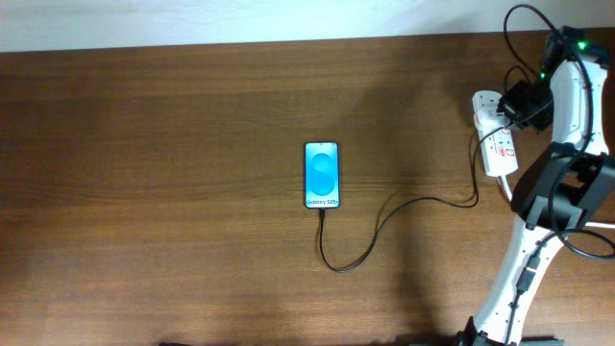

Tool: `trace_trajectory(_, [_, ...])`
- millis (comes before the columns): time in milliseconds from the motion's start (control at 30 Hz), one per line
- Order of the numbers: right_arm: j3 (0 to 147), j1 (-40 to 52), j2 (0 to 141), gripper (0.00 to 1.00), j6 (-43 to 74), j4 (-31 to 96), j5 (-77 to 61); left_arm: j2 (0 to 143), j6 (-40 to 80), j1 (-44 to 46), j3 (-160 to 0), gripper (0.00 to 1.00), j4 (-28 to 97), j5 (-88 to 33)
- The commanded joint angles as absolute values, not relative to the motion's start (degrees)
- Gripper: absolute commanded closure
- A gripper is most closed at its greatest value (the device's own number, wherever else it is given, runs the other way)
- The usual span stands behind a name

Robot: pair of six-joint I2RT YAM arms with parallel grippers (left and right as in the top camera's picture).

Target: Plug charger to phone and switch on socket

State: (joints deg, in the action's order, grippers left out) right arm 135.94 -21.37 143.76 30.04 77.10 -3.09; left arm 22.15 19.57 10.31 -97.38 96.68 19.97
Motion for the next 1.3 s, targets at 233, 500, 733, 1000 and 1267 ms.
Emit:
trace_trajectory(233, [135.04, -20.88, 144.77, 0.96, 30.44, 74.52, -4.03, 21.71, 20.27, 9.96, -97.49, 0.01, 96.71, 20.38])
trace_trajectory(500, [124.64, -18.04, 144.81, 0.96, 30.41, 68.58, -4.23, 21.71, 20.27, 9.96, -97.49, 0.01, 96.71, 20.36])
trace_trajectory(733, [129.97, -19.22, 142.54, 0.96, 30.24, 74.41, -2.28, 21.71, 20.27, 9.93, -97.49, 0.01, 96.68, 20.38])
trace_trajectory(1000, [140.4, -22.5, 130.69, 0.96, 30.46, 85.78, 7.07, 17.65, 20.27, 5.08, -97.32, 0.01, 96.71, 20.38])
trace_trajectory(1267, [140.49, -22.52, 105.71, 0.96, 30.39, 84.01, -8.03, 4.38, 20.27, -1.67, -97.45, 0.01, 96.71, 20.38])
